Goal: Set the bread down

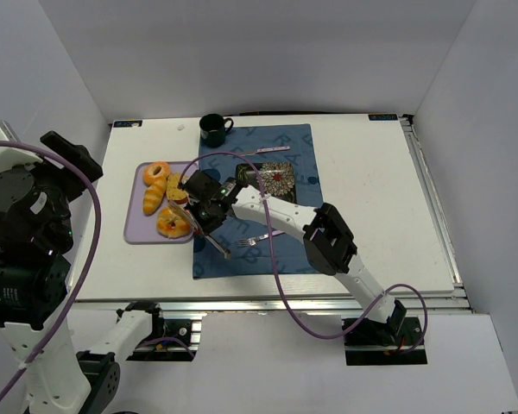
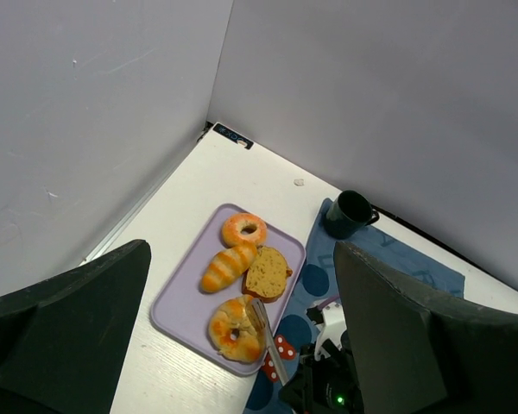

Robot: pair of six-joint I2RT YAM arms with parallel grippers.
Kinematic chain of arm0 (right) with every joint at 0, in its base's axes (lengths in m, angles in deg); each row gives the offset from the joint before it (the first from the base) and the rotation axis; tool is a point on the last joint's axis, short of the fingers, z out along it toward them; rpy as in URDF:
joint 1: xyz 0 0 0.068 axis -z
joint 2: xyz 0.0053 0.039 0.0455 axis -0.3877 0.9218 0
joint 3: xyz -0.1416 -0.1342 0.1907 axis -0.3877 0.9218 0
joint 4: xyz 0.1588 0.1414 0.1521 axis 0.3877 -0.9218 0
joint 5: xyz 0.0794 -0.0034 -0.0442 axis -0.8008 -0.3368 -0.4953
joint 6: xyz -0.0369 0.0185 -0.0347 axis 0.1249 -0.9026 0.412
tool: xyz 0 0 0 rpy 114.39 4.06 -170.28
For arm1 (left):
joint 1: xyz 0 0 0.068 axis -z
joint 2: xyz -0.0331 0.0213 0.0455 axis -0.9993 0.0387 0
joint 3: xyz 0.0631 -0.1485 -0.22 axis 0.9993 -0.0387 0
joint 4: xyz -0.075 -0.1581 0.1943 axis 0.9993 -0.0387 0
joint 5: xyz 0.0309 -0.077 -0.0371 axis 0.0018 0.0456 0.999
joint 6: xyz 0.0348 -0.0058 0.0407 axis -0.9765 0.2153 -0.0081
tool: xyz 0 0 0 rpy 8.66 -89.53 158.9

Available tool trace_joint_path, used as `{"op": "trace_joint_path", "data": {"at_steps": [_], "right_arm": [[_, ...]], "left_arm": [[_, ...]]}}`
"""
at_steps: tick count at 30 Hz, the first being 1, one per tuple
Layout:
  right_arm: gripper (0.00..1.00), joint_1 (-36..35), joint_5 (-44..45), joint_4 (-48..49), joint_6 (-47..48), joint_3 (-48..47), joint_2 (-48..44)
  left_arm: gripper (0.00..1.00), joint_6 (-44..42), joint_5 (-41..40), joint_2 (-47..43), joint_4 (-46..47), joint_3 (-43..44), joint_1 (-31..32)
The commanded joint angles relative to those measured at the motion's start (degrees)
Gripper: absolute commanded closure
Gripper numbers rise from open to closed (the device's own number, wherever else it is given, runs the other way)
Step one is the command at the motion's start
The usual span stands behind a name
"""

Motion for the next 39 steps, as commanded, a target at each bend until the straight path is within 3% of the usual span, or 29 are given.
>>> {"op": "trace_joint_path", "data": {"at_steps": [1,9,13,20,24,30,39], "right_arm": [[1.00,0.1,-0.8,-0.4,-0.5,-2.9,-3.5],[1.00,0.1,-1.5,1.1,-4.8,-7.6,-8.5],[1.00,1.8,1.0,3.5,-8.5,-4.3,-14.7],[1.00,14.4,4.4,5.7,-9.1,16.6,-30.2],[1.00,24.3,0.6,6.5,-8.1,26.3,-35.7],[1.00,29.5,-4.0,6.6,-5.1,30.2,-36.0],[1.00,29.8,-5.7,8.4,-8.3,36.7,-33.2]], "left_arm": [[0.02,-0.7,-0.7,-0.3,0.5,-0.2,-0.1],[0.02,-0.8,-0.9,-0.8,1.4,0.0,-0.1],[0.02,-0.9,-1.4,-0.8,2.8,0.1,-0.1],[0.02,-1.0,-0.8,-1.9,5.8,-2.0,-0.1],[0.02,-0.5,-0.1,-2.9,7.3,-3.8,-0.1],[0.02,-0.6,0.2,-2.7,7.6,-4.4,-0.1],[0.02,-0.5,0.0,-2.9,7.1,-4.6,-0.1]]}}
